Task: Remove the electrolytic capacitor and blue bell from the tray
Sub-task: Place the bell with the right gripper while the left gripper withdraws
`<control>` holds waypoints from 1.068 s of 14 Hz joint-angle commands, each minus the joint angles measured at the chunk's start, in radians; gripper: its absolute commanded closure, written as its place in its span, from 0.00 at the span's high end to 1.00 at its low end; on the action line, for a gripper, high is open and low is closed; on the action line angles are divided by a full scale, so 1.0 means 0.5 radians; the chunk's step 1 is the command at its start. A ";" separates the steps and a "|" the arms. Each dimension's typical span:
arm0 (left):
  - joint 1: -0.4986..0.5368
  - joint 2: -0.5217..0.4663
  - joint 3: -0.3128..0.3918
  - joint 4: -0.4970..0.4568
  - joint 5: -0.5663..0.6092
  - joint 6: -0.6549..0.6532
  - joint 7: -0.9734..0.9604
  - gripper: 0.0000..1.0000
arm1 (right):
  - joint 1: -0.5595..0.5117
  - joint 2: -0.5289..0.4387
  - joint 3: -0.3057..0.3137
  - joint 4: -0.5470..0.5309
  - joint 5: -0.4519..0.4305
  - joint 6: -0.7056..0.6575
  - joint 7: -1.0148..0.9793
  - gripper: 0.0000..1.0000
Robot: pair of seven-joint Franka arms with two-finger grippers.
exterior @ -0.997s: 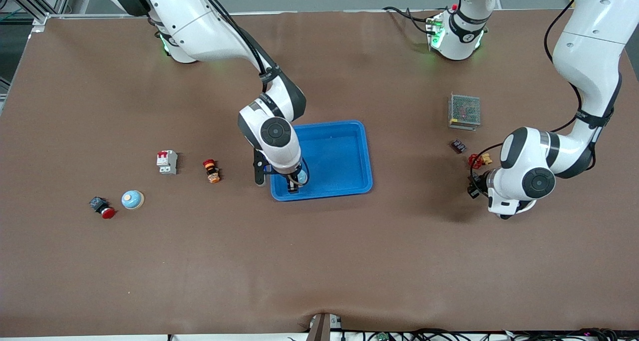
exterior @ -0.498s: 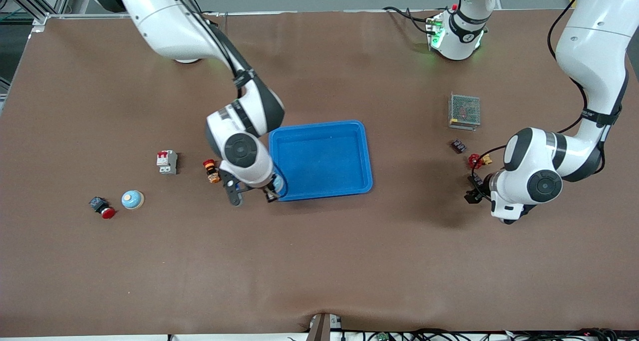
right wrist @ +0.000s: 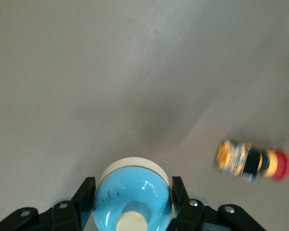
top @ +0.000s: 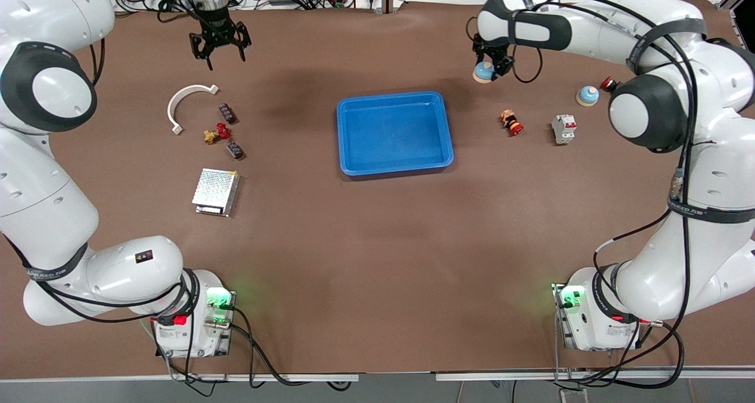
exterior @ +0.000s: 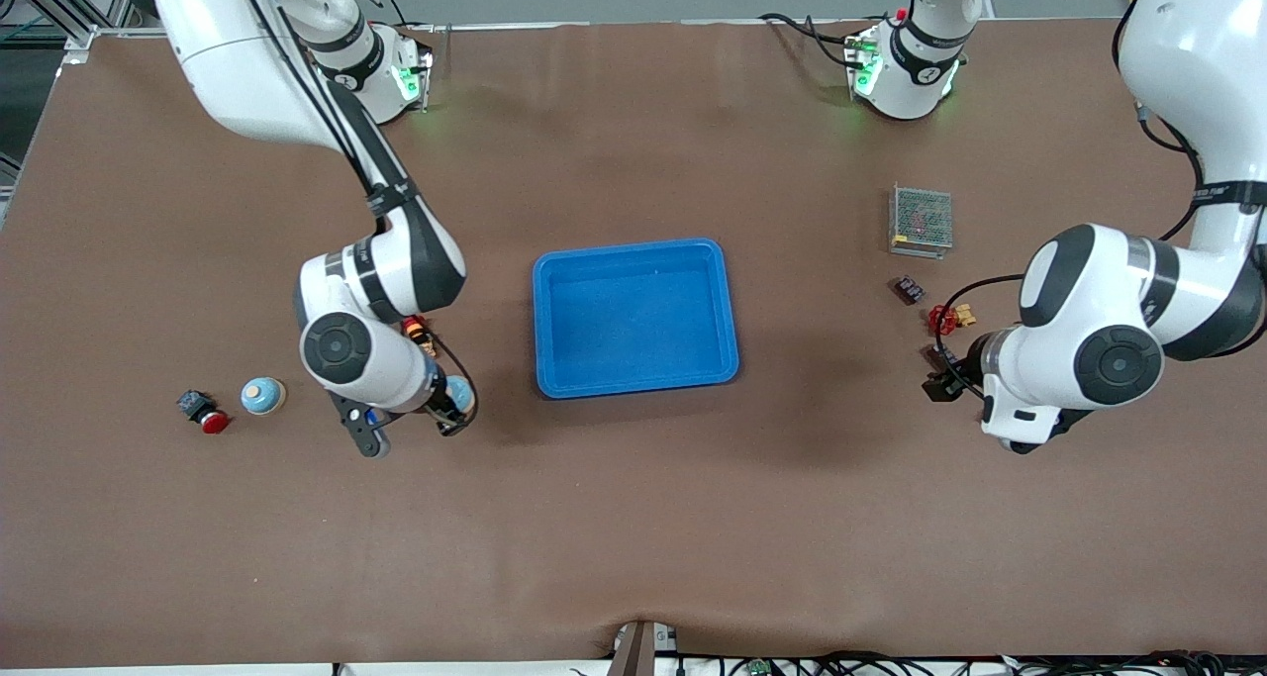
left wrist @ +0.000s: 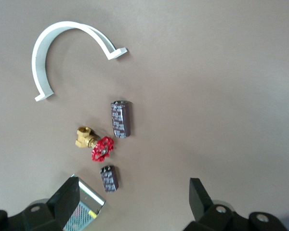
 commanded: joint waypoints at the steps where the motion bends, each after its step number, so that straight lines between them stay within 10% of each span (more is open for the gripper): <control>1: 0.017 -0.118 -0.046 0.043 0.026 -0.080 0.123 1.00 | -0.133 -0.221 0.032 -0.462 0.000 0.312 -0.280 0.00; 12: -0.004 -0.478 -0.120 0.043 0.001 -0.114 0.573 1.00 | -0.455 -0.277 0.026 -0.834 -0.009 0.703 -0.839 0.00; 15: -0.205 -0.668 0.140 0.028 -0.176 -0.120 0.740 1.00 | -0.519 -0.268 0.026 -0.828 -0.009 0.688 -0.935 0.00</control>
